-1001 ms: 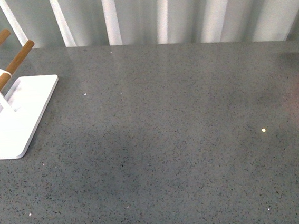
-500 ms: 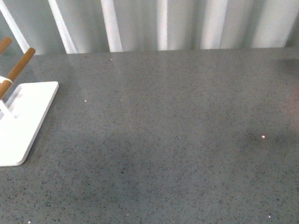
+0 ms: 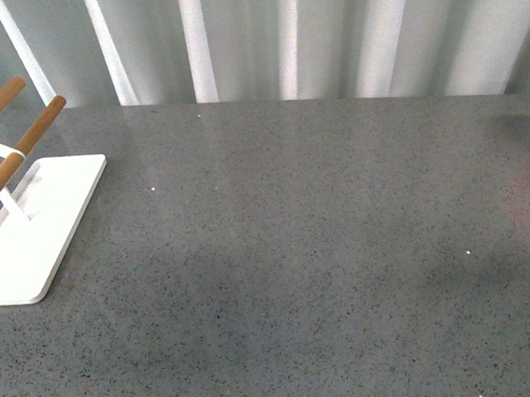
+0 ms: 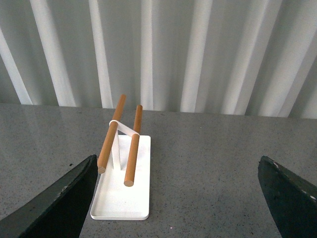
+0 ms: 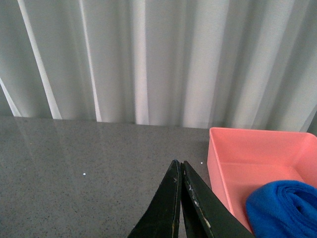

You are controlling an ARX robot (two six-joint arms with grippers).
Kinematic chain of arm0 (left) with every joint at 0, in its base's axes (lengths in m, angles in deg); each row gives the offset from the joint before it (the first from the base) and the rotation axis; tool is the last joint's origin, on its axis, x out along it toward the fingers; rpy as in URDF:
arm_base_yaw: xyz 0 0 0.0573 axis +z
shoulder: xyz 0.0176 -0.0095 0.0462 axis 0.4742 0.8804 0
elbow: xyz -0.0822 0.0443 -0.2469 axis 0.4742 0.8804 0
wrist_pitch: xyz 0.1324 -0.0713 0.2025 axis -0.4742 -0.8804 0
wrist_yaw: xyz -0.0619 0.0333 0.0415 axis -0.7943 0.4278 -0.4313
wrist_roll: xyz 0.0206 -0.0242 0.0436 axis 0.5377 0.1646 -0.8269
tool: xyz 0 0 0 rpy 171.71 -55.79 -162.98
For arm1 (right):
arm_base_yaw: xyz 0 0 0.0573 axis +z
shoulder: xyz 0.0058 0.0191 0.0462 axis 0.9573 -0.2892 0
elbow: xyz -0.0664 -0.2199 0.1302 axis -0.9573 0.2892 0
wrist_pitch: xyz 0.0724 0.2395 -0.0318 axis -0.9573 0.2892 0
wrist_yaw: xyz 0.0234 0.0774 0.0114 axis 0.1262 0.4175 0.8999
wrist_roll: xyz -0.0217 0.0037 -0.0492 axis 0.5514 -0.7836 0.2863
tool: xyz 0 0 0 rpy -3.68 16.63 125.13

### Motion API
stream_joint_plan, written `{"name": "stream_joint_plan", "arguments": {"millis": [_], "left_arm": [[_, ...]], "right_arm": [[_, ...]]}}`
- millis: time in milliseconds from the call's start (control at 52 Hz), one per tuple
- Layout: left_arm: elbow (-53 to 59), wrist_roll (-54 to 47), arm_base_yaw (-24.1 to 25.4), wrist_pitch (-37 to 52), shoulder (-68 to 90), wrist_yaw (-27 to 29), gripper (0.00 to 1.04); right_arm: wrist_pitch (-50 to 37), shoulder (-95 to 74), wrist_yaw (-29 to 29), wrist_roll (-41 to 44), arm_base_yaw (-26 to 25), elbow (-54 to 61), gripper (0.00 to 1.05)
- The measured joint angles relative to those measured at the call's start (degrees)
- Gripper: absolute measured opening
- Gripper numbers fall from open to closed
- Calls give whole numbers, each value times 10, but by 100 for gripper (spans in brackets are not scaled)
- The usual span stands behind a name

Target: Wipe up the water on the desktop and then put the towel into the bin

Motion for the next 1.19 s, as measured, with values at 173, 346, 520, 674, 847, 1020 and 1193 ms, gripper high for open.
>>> {"name": "stream_joint_plan", "arguments": {"millis": [173,346,520,674,847,1020,1193], "left_arm": [[0,0,0,0,0,0,98],[0,0,0,0,0,0,98],[0,0,0,0,0,0,98],[0,0,0,0,0,0,98],[0,0,0,0,0,0,98],[0,0,0,0,-1,0,98],[0,0,0,0,-1,0,98]], "right_arm": [[0,24,0,0,0,10,3],[25,54,0,0,0,10,3],[55,83,-1,0,0,10,3],[79,107,-2,0,0,10,3],[182,188,-2,-2,0,10,3],[191,216,-4,-4,0,10,3],[192,216,-4,-4,0,10,31]]}}
